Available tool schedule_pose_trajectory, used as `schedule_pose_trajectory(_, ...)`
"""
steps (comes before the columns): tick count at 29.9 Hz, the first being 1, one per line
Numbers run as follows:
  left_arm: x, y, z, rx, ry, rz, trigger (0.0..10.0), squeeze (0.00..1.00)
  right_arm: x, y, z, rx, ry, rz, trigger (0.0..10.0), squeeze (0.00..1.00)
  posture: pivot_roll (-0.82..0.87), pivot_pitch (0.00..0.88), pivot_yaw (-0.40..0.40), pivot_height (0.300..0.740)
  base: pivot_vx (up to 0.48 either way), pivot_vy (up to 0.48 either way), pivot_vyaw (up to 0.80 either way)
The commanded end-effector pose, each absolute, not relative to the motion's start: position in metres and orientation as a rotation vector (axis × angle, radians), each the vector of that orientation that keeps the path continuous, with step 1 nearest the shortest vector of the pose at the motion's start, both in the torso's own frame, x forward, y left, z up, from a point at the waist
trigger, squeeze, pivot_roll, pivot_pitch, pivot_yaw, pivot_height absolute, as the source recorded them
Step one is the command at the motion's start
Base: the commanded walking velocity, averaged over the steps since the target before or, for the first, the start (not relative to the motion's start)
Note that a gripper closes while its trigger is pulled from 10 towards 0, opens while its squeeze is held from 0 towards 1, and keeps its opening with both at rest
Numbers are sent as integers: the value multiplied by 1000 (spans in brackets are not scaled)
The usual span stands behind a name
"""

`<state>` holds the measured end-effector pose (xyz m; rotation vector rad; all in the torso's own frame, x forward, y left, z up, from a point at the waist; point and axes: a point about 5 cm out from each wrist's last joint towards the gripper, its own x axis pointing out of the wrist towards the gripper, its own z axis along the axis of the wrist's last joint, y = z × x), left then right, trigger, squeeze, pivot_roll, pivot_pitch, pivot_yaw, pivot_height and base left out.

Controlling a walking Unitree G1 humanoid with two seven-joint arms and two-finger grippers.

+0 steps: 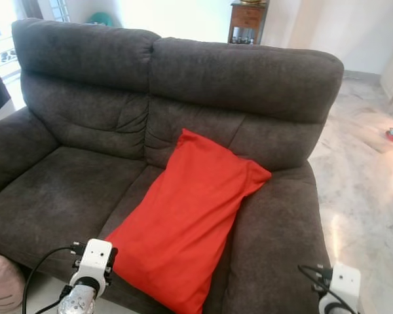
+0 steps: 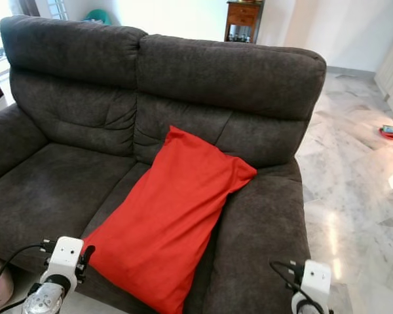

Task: Move the pillow to the sofa from floor

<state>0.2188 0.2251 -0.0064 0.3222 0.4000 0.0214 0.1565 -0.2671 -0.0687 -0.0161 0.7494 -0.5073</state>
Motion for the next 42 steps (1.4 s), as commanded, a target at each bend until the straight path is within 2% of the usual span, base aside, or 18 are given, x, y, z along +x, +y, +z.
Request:
schedule_pose_trajectory(1,216,226,-9,320,403,33,10000,0,143,-278,-72,-71,806,-567,10000,0,100,0,-31,740,0,0,0)
schedule_pose_trajectory(2,215,224,-9,319,399,31,10000,0,124,-285,-77,-112,874,-632,10000,0,100,0,-31,740,0,0,0)
schedule_pose_trajectory(9,214,222,-9,312,378,22,10000,0,88,-293,-84,-191,990,-712,10000,0,104,0,-33,740,0,0,0)
schedule_pose_trajectory(12,217,220,-6,300,354,13,10000,0,92,-285,-86,-112,950,-669,10000,0,99,0,-30,740,0,0,0)
schedule_pose_trajectory(15,220,215,2,293,292,0,10000,0,118,-263,-84,45,819,-539,10000,0,94,0,-26,740,0,0,0)
schedule_pose_trajectory(17,220,214,4,296,282,3,10000,0,122,-260,-84,55,801,-524,10000,0,93,0,-26,740,0,0,0)
schedule_pose_trajectory(18,221,215,12,330,217,27,10000,0,131,-256,-80,86,741,-513,10000,0,92,0,-26,740,0,0,0)
schedule_pose_trajectory(23,222,211,32,355,89,69,10000,0,140,-253,-76,132,680,-485,10000,0,97,0,-27,740,0,0,0)
schedule_pose_trajectory(30,222,201,36,360,52,41,10000,0,135,-251,-80,155,703,-463,10000,0,96,0,-27,740,0,0,0)
schedule_pose_trajectory(42,222,199,35,362,55,42,10000,0,130,-253,-83,187,752,-450,10000,0,97,0,-27,740,0,0,0)
